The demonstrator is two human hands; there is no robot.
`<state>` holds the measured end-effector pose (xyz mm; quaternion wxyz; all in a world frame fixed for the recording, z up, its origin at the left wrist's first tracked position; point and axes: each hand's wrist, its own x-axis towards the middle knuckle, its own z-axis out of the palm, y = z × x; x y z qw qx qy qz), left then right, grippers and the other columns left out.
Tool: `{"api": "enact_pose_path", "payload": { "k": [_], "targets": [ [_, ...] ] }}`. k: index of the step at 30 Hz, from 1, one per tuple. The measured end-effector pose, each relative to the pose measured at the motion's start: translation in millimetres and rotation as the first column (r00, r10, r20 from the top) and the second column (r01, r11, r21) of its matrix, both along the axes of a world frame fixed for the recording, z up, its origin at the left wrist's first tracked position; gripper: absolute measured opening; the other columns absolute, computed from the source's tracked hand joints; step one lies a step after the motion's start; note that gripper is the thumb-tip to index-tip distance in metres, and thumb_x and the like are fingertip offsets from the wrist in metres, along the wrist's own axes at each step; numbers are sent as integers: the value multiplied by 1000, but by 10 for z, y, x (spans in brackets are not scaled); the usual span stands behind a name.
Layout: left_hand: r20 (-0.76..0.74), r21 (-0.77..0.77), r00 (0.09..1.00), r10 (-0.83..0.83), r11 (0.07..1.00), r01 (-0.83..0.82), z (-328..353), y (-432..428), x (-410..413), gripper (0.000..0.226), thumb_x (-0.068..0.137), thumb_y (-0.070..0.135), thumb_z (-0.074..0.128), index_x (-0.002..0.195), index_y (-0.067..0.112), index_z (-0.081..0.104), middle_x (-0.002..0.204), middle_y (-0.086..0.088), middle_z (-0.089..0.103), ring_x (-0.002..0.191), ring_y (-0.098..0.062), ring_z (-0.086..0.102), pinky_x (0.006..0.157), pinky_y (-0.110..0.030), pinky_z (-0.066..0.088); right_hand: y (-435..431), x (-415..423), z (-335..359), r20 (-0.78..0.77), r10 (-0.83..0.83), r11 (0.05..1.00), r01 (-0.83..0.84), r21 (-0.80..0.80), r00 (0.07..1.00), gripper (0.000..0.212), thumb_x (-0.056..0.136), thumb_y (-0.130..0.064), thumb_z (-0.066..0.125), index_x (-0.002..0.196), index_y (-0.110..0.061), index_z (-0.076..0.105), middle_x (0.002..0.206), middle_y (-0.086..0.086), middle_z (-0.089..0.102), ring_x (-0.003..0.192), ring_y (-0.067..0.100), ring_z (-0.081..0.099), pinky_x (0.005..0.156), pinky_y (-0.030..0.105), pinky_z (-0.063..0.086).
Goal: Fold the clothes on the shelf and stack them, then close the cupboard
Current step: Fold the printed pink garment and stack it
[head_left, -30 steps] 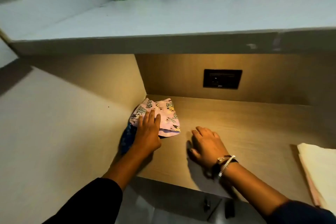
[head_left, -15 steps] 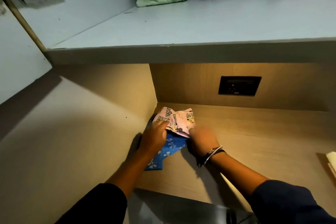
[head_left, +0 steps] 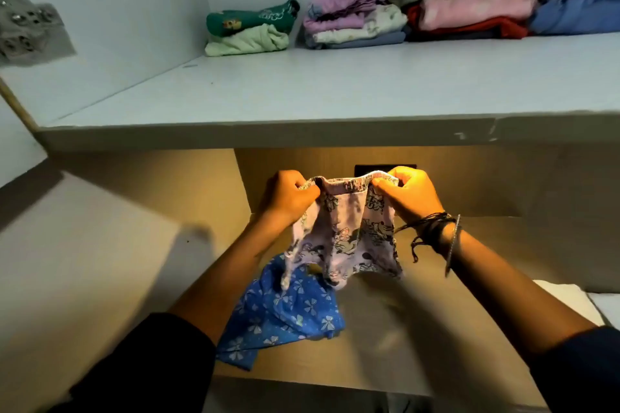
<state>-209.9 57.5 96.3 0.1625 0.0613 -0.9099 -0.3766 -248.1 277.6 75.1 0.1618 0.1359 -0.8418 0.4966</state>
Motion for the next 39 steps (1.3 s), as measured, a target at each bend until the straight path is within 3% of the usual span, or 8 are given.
{"api": "enact_pose_path", "payload": {
  "k": [4,10,14,19,25,31,35,39],
  "targets": [
    [166,116,986,-2,993,-18,29,583,27,40,78,31,61,46,12,47,46,0,45,38,-6,40,30,-20,29,55,171,16,79,-169,956,183,-231,982,42,81,-24,65,51,-16,37,52,-5,31,48,6,23,41,20,27],
    [101,126,867,-488,871,476,87,645,271,21,89,3,62,71,11,54,66,-2,50,56,-2,42,54,-16,37,548,303,49,43,251,961,-244,-133,967,17,81,-10,69,72,-22,60,69,-6,59,60,-1,51,62,16,44],
    [121,141,760,-639,769,624,215,409,486,16,87,-3,65,85,13,63,87,-5,65,79,-12,60,74,-23,51,1164,402,136,187,629,758,-542,-362,755,22,73,-5,65,79,-25,71,82,-3,72,78,13,65,75,26,54],
    [180,-70,636,-751,635,769,320,476,699,14,87,3,66,84,16,73,95,4,67,102,-12,58,87,-29,50,1304,666,385,293,869,489,-782,-386,399,22,69,-21,80,85,-9,70,90,14,69,88,28,63,81,38,51],
    [-6,17,629,-777,629,777,380,900,625,38,85,-16,51,63,14,55,67,-5,64,67,-9,58,74,-16,45,904,688,246,170,878,466,-715,-521,448,19,80,8,62,81,-10,67,88,11,67,84,24,61,77,34,52],
    [-253,403,939,-231,857,320,-183,945,518,7,87,1,67,91,7,64,89,-4,69,83,-13,65,78,-34,56,868,718,5,172,745,599,-534,-597,644,13,77,4,64,76,-9,66,84,11,69,81,25,64,71,32,55],
    [209,503,971,-115,864,-6,-723,984,739,39,90,51,58,99,13,55,102,-5,60,91,-20,58,83,-37,50,898,725,52,205,736,634,-552,-542,645,11,77,2,66,79,-8,66,85,11,70,81,25,64,74,32,56],
    [615,635,727,-306,738,-227,-1007,967,828,102,56,99,38,109,13,56,109,-8,64,92,-20,61,76,-34,50,888,806,172,246,763,646,-687,-332,598,11,82,1,61,84,-8,66,87,10,67,82,26,63,76,35,55]
  ]
}}
